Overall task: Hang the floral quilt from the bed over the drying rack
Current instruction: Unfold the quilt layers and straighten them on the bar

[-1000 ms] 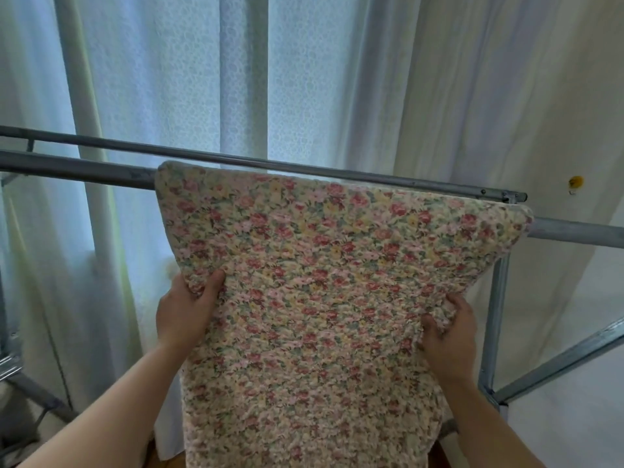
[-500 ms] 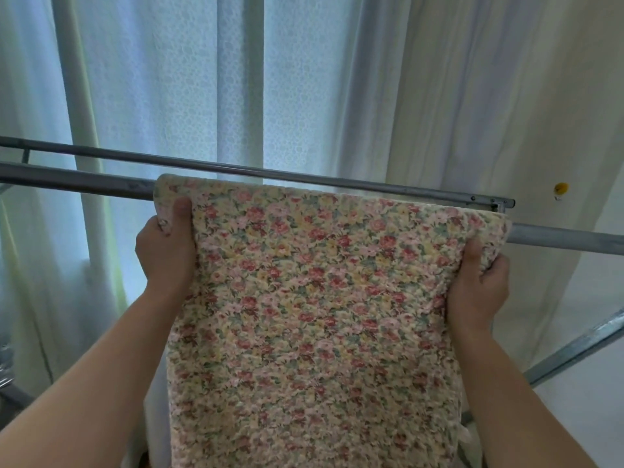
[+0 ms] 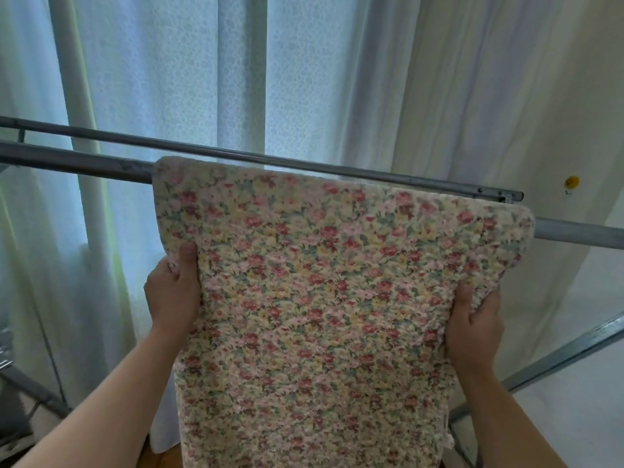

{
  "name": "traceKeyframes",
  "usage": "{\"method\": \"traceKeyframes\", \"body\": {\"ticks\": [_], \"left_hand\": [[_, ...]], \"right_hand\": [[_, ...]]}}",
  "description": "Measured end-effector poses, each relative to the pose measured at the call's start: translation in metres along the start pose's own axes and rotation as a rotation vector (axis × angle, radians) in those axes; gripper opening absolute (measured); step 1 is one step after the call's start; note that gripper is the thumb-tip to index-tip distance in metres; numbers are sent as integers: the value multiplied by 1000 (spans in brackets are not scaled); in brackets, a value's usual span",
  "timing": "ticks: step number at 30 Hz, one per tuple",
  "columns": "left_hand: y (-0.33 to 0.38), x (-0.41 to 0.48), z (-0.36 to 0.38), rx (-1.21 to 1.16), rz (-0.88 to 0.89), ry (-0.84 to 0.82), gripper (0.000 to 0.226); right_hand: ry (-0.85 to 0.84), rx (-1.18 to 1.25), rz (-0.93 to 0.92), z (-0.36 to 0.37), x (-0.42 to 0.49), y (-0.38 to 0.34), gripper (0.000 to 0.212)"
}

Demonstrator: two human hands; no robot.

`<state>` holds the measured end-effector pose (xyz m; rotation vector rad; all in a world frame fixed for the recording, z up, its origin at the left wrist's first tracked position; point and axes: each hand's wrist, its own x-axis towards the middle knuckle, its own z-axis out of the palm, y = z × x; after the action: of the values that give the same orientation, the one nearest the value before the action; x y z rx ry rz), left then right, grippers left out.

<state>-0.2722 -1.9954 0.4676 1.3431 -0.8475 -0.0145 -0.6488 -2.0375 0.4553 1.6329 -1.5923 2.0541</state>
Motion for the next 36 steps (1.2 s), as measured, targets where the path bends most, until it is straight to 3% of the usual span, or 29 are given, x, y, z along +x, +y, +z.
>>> {"method": "traceKeyframes", "body": {"ticks": [7,10,13,17,20,21,24,36], "left_hand": [[-46,-28,-2,163,-39,-116,72],[-59,-39,-3,219,-55,-169,73],[-58,-31,-3,210,-101,-185,58],[-28,-10,-3,2,-102,-118,51],[13,8,-1,-167,-77,-63,45],[26,15,0,-187,-72,-47,47],[48,29,1,-210,-86,-10,54],[47,19,4,-97,-33,29,53]], "right_hand": [[-108,-155,68,2,-37,30,68],[-165,-252,120,4,-44,41,62],[-198,-207,177,3,-37,42,50],[-56,161,185,-3,-17,12,28],[113,281,172,-5,11,-22,21],[152,285,191,-6,21,-31,17],[212,288,254,-6,43,-44,33],[141,135,209,-8,47,-27,45]]}}
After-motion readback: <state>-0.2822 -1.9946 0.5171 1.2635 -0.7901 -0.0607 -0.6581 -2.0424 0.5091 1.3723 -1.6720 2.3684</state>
